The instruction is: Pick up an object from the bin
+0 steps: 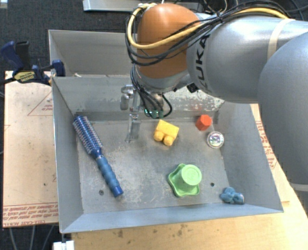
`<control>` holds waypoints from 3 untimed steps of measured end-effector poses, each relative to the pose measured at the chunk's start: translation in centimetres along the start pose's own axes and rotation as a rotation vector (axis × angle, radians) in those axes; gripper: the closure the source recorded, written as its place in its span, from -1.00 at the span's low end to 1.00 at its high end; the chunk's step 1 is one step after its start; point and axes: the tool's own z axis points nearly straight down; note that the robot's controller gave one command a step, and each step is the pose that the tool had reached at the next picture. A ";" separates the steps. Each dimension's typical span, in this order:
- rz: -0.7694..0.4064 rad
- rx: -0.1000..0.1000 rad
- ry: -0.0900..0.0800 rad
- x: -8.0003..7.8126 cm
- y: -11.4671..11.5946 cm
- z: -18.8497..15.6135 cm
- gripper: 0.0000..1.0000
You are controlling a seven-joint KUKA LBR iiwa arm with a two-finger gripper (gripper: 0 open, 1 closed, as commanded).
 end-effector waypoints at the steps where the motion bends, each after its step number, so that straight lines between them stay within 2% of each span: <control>1: 0.020 0.004 -0.001 0.2 7.6 13.2 -1.00; 2: 0.056 0.003 -0.010 0.9 9.0 10.1 -1.00; 3: 0.160 0.001 -0.006 1.5 9.0 10.4 -1.00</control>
Offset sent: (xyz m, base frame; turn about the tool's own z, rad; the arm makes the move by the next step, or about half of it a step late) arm -0.0034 0.0755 -0.1324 0.0215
